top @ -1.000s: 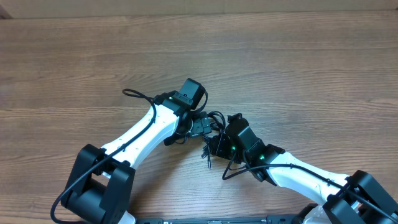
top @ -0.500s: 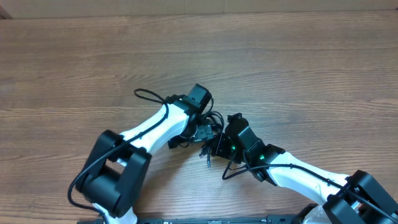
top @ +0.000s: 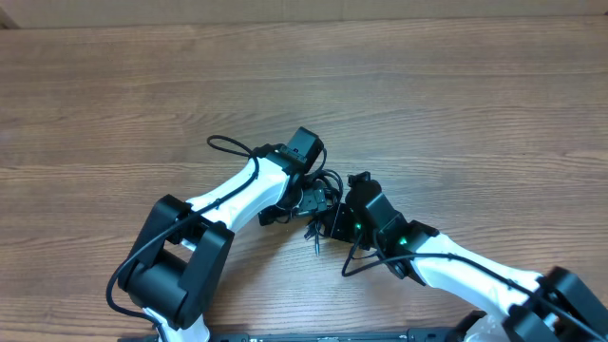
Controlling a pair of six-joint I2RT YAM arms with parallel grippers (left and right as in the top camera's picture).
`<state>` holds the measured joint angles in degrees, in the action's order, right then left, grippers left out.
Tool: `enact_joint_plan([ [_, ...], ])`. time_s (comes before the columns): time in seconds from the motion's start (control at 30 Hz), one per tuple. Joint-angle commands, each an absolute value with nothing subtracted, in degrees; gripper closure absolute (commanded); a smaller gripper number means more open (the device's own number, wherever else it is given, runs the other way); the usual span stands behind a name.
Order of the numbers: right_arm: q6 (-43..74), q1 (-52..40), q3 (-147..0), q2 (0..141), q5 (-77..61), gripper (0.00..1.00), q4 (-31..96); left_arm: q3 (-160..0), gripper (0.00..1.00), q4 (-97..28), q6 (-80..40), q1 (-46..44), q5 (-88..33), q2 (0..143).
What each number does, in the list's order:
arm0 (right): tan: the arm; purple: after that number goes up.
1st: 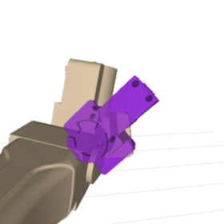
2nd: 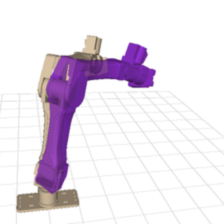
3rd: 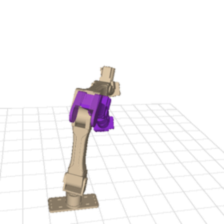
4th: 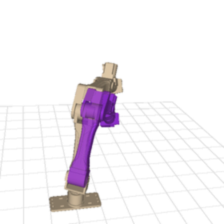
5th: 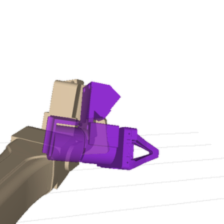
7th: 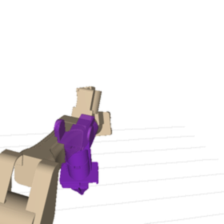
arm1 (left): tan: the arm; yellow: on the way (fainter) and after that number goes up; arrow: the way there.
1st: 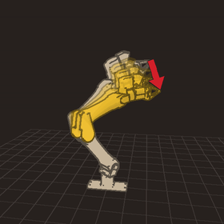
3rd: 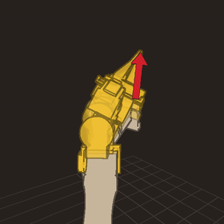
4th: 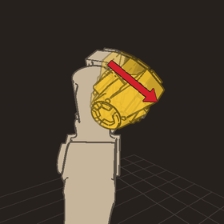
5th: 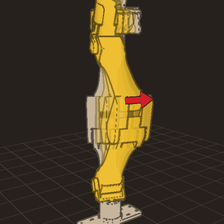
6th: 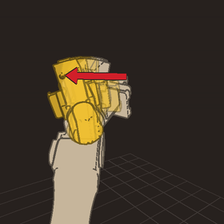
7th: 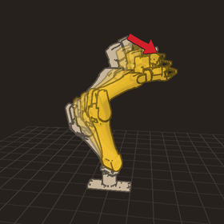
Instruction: Untangle cables
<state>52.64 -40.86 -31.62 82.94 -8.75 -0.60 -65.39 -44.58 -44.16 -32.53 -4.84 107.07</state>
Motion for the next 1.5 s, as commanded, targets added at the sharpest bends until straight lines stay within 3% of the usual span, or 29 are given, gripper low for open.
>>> enact_joint_plan([
  [0.0,50.57,-40.75,-32.97,77.32,-7.29,0.96,-0.34,-64.97,0.08,-44.86,-44.25,-32.64,-4.36,109.08],
  [0.43,51.20,-40.75,-32.97,68.31,-2.00,0.96,8.34,-64.97,0.04,-43.07,-45.43,-32.60,-9.34,109.08],
  [0.63,52.53,-40.75,-32.97,68.42,-2.02,0.92,10.22,-64.99,0.12,-42.02,-44.58,-31.88,-13.06,109.06],
  [0.67,52.53,-40.75,-32.97,68.42,-2.02,0.88,10.24,-64.99,0.19,-42.11,-43.35,-31.31,-14.57,108.97],
  [0.73,52.51,-40.75,-32.97,68.49,-2.02,0.69,10.17,-64.99,0.34,-42.35,-41.04,-29.82,-17.15,108.79],
  [0.8,52.47,-40.75,-32.97,68.62,-2.20,0.43,10.22,-64.99,0.39,-43.22,-40.18,-28.14,-18.13,108.44],
  [0.87,52.47,-40.75,-32.97,69.21,-2.20,0.30,10.22,-64.99,0.40,-44.56,-39.59,-26.39,-18.20,107.68],
  [0.93,52.49,-40.75,-32.97,70.48,-2.20,0.23,10.20,-64.99,0.39,-44.66,-36.56,-24.91,-20.14,106.61],
  [1.2,52.47,-40.75,-32.97,76.36,-4.80,0.21,5.30,-64.99,0.28,-44.42,-32.10,-24.43,-20.29,100.88],
  [1.27,52.47,-40.75,-32.97,77.38,-6.13,0.22,3.38,-64.99,0.20,-44.56,-32.14,-24.40,-18.15,99.77],
  [1.3,52.47,-40.75,-32.97,77.65,-6.35,0.22,2.74,-64.99,0.05,-44.58,-32.21,-24.36,-17.10,99.48],
  [1.33,52.47,-40.75,-32.97,77.87,-6.35,0.21,2.31,-64.99,0.00,-44.56,-32.51,-24.38,-15.62,99.31],
  [1.47,52.49,-40.75,-32.97,77.93,-6.52,0.21,1.54,-64.99,0.01,-45.19,-35.68,-24.34,-9.17,99.31],
])
